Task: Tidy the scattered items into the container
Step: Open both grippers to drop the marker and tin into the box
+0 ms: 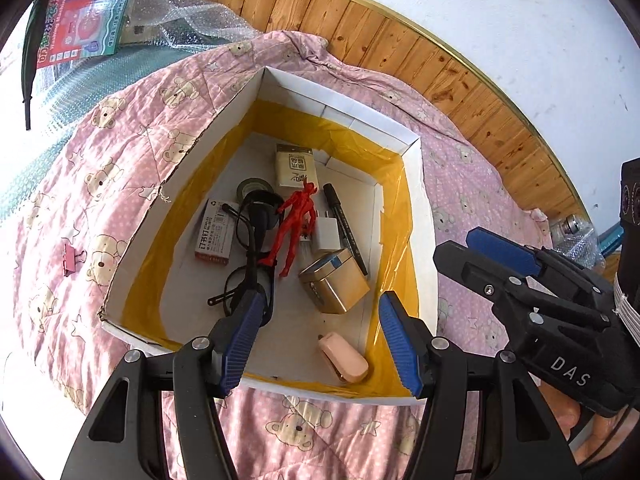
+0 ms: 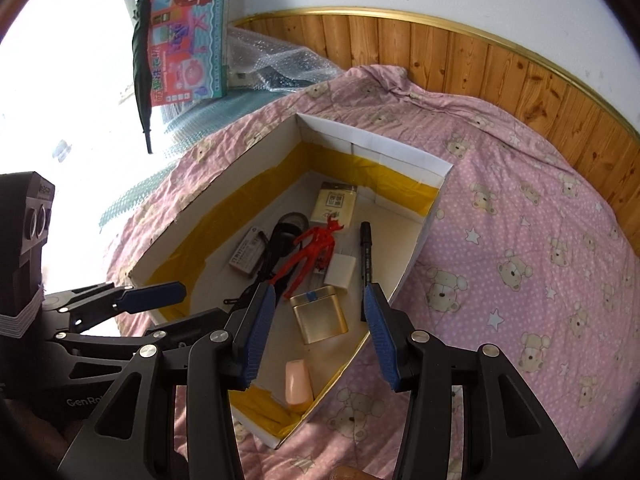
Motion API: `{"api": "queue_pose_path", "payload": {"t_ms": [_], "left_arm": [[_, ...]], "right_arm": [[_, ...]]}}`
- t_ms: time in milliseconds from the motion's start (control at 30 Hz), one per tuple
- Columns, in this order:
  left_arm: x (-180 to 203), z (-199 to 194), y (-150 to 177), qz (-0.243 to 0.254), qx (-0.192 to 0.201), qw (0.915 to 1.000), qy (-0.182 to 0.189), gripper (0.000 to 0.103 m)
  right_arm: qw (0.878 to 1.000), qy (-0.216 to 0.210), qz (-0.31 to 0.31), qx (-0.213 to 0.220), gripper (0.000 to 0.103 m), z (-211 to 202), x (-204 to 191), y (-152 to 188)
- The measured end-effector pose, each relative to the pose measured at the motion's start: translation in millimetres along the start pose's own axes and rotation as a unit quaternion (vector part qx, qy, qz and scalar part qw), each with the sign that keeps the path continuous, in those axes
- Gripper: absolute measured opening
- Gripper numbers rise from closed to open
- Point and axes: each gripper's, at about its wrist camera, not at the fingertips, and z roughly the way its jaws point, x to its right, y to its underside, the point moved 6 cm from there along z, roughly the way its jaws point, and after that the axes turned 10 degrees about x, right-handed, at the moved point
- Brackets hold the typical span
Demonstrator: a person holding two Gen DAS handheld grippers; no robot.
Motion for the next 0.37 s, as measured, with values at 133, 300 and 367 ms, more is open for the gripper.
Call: {"api": "queue_pose_path", "payload": {"t_ms": [133, 300, 367], "left_arm": [[0.1, -10.9, 1.2, 0.007, 0.009, 0.9999, -0.001, 0.062], [-4.1, -21.1, 7.3, 0.016, 0.013, 0.9998, -0.006, 0.063], [-6.4, -24.8, 10.5, 0.020, 0.013, 0.9997, -0.009, 0.063]], "right_arm": [[1.000, -0.005, -0.016, -0.010, 0.049, -5.5, -6.6, 0.5], [0.998, -0.020, -0.041, -0.034, 0.049, -7.5, -14.3, 3.3], [0.998, -0.025, -0.051, -0.038, 0.049, -8.5, -17.2, 3.6]]}}
